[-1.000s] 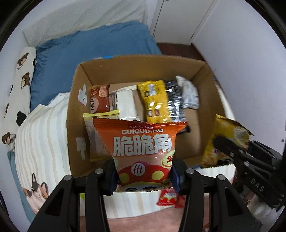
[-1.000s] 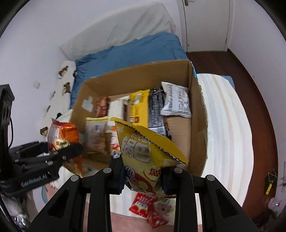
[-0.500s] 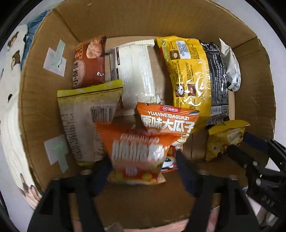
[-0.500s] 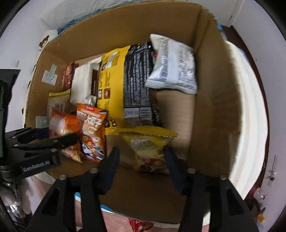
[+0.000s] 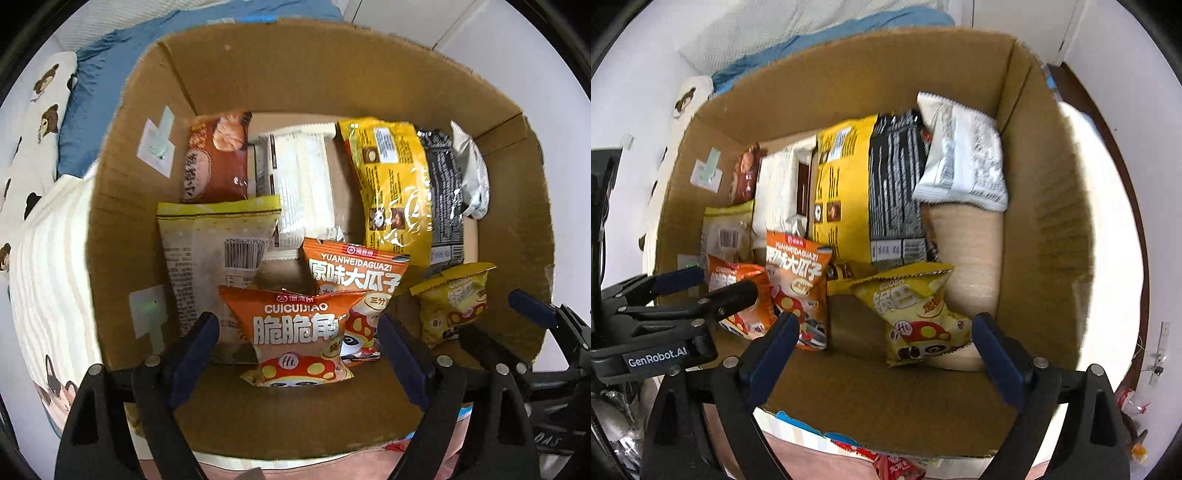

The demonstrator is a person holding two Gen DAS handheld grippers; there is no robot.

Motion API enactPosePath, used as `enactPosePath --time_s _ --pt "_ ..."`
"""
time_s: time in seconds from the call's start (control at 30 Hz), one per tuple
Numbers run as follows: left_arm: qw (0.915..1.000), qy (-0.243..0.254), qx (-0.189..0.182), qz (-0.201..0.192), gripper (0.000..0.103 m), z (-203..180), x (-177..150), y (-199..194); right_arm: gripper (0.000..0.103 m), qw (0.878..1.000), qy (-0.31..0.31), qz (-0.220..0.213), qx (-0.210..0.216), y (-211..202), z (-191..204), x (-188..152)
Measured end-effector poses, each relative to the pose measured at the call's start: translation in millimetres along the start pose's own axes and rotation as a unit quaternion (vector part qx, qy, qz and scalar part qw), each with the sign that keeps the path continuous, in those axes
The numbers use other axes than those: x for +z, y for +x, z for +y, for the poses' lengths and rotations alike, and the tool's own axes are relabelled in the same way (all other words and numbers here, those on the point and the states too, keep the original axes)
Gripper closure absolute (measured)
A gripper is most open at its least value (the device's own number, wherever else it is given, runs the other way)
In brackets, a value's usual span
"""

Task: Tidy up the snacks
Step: 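Carry both chip bags into the cardboard box and open both tools, then grasp the candy-ball bag with the left tool while the right tool grasps the red sauce packet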

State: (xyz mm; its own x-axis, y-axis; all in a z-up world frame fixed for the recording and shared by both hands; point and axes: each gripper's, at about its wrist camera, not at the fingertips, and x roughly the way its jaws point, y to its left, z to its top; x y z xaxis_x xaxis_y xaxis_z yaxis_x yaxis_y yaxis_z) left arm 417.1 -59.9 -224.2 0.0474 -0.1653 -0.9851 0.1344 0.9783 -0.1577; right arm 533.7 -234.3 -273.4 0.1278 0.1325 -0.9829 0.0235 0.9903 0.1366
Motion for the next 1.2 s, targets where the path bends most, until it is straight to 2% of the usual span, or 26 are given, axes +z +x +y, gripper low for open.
enactPosePath --time_s 0.1,0.23,0.37,0.63,0.93,1.2 --pt "0.9994 -0.003 0.008 -0.032 0.015 1 -8 -17 0.006 1.000 0.004 -0.020 -0.006 -11 -3 -1" --pt "0.9949 -0.001 0.024 -0.098 0.015 -2 -28 -45 0.006 0.998 0.003 -0.052 -0.023 -26 -5 -11" --pt "0.9905 -0.005 0.034 -0.133 0.015 -8 -41 -73 0.006 0.997 0.005 -0.080 -0.021 -47 -8 -27" --pt "0.9747 0.004 0.043 -0.219 0.015 -28 -90 -114 0.007 0.988 -0.019 -0.149 -0.024 -98 6 -73" --pt "0.9605 0.011 0.045 -0.274 0.015 -36 -141 -161 0.007 0.979 -0.017 -0.205 -0.010 -153 11 -128" --pt "0.9505 0.020 0.048 -0.306 0.015 -42 -175 -188 0.005 0.967 -0.027 -0.253 -0.024 -192 20 -167"
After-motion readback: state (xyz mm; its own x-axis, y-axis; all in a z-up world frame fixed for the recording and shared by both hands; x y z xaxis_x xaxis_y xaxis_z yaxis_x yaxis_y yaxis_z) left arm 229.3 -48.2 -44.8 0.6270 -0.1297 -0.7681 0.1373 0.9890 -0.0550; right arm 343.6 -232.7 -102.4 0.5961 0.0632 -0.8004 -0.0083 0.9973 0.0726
